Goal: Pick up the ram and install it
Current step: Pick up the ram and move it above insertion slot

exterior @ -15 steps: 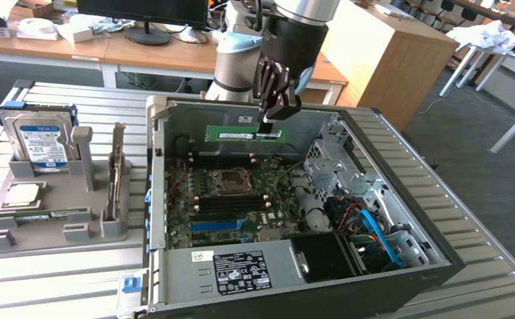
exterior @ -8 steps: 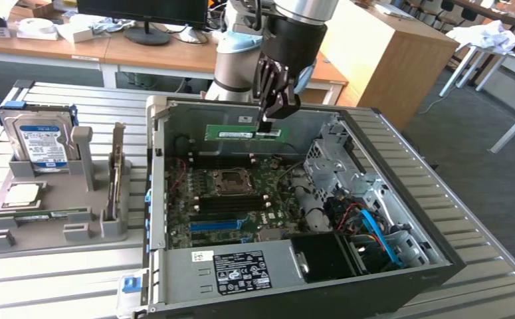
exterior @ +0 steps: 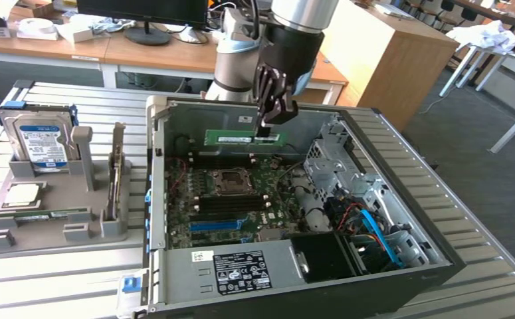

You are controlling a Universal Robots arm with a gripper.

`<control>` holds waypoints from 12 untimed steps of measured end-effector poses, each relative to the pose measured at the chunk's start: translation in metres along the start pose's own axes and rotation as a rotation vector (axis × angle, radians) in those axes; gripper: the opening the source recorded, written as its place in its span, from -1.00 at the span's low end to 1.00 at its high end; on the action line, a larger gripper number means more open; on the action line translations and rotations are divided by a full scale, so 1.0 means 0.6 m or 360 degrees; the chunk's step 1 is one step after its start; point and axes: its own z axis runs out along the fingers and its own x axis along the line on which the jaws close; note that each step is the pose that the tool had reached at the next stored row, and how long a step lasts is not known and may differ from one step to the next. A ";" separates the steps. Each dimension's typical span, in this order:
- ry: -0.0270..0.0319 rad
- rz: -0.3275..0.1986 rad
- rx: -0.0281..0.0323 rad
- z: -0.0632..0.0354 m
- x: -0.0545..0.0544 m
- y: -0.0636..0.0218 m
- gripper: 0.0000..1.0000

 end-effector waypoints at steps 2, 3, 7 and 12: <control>-0.00001 0.0000 0.00000 0.005 0.000 0.000 -0.76; 0.00000 0.0000 0.00001 0.007 0.000 0.000 -0.76; -0.00002 0.0000 0.00001 0.015 0.000 0.000 -0.76; -0.00006 0.0000 0.00001 0.025 0.001 -0.001 -0.76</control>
